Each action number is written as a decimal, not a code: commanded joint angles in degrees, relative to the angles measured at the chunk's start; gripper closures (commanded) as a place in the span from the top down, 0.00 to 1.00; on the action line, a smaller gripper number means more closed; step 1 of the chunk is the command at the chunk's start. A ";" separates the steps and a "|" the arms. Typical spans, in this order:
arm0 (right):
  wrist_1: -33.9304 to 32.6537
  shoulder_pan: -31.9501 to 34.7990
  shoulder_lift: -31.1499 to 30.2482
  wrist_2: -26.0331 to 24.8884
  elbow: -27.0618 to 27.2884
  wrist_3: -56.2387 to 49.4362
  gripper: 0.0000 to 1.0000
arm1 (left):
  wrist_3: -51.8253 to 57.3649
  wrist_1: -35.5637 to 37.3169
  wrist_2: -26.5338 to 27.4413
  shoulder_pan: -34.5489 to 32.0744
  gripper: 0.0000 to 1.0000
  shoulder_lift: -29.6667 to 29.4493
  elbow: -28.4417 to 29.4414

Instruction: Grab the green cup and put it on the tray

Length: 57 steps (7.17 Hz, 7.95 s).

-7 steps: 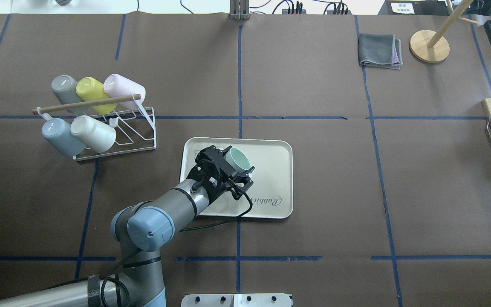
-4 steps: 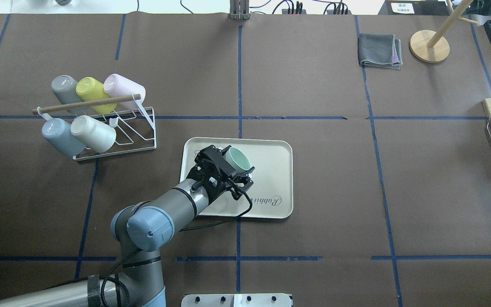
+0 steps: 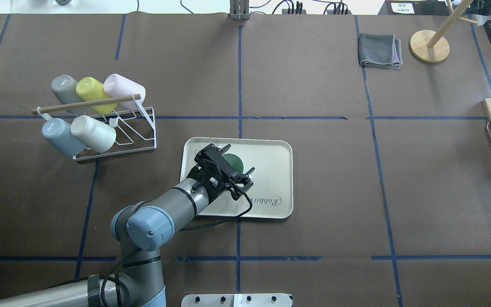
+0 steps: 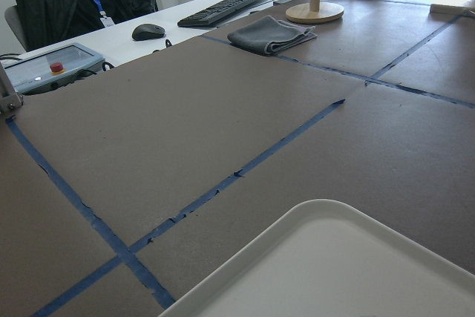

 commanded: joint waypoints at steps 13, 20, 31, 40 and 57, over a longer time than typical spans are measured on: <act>0.17 0.00 0.44 -0.09 0.18 0.00 1.00 | 12.53 37.64 -20.91 -14.84 0.90 2.84 -25.17; 0.26 0.00 0.62 -0.09 0.18 -0.09 1.00 | 36.83 62.68 -37.43 -36.68 1.00 6.26 -32.01; 0.26 0.00 0.53 -0.44 0.09 -0.35 1.00 | 35.33 70.87 -70.57 -72.33 1.00 32.25 -3.60; 0.26 0.00 0.88 -0.53 1.58 1.84 1.00 | 34.72 71.21 -70.05 -75.33 1.00 34.47 -12.13; 0.26 -1.23 0.70 -1.32 1.23 3.16 1.00 | 34.98 71.21 -69.96 -75.50 1.00 37.20 -14.68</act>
